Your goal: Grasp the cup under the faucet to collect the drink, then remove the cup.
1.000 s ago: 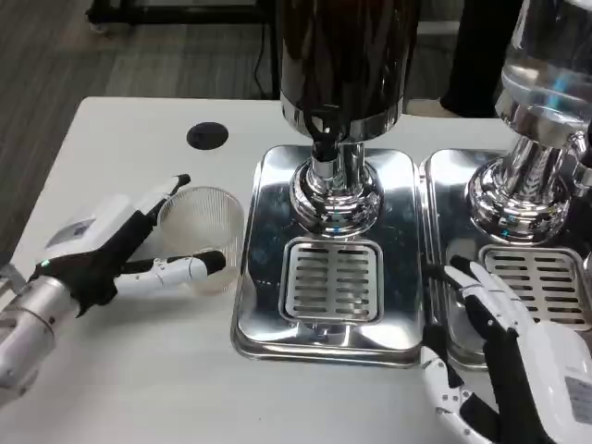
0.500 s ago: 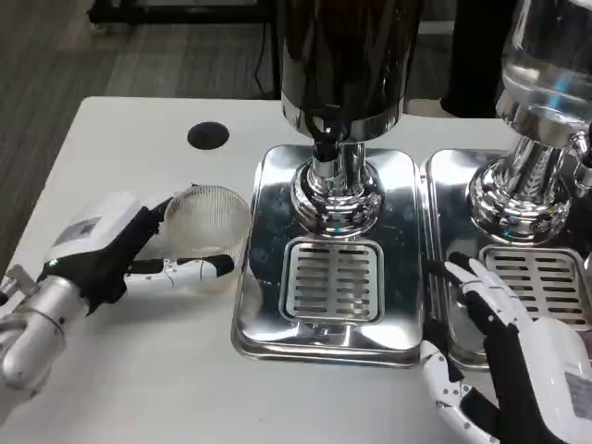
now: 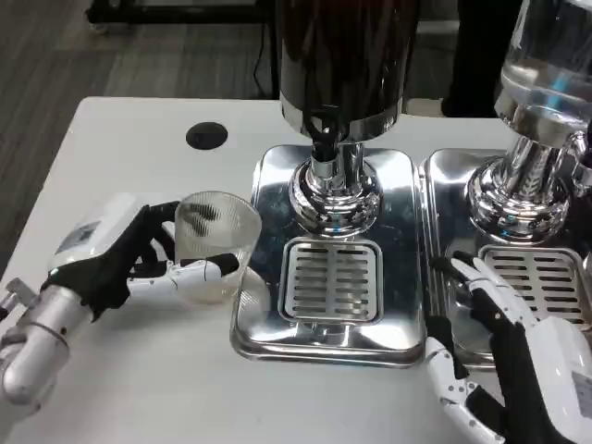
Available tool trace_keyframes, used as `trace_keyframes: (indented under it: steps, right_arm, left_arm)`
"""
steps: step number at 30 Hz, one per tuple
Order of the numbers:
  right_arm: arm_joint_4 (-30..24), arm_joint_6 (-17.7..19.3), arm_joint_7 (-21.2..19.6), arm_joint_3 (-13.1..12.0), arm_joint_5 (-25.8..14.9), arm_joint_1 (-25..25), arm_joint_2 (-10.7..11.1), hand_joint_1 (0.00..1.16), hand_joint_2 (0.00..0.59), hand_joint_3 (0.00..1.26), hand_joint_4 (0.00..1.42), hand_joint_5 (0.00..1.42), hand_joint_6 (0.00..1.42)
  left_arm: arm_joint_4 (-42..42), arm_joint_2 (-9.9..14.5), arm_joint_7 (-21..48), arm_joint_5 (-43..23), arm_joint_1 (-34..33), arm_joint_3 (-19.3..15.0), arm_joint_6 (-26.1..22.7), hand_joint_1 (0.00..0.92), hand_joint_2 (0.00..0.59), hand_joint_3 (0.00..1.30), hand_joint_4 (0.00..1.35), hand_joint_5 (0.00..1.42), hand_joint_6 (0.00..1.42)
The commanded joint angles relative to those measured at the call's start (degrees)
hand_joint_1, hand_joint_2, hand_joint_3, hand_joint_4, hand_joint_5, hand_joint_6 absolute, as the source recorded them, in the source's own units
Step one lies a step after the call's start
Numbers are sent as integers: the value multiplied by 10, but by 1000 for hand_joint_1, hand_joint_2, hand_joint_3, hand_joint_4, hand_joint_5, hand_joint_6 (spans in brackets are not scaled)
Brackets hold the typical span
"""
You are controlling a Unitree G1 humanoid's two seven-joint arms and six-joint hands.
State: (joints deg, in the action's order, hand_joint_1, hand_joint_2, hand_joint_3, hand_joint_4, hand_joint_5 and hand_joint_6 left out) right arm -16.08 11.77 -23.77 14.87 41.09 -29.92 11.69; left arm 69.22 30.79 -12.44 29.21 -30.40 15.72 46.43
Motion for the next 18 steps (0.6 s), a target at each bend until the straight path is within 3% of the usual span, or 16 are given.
trace_keyframes:
  steps: [1,12,18]
  right_arm:
    - [5,12,2,-6,-5,0,2,402,508,241,141,146,369]
    - [-5,13,6,-8,-4,-8,2,410,501,241,142,147,363]
    - [-8,13,6,-10,-5,-11,-2,417,499,241,150,156,359]
  left_arm:
    - [4,-4,-31,-15,7,-18,18,270,198,411,496,758,965]
    - [-13,-9,-49,-35,28,-49,66,277,207,448,550,821,1044]
    - [-25,-27,-27,-52,17,-53,83,277,208,448,550,822,1047]
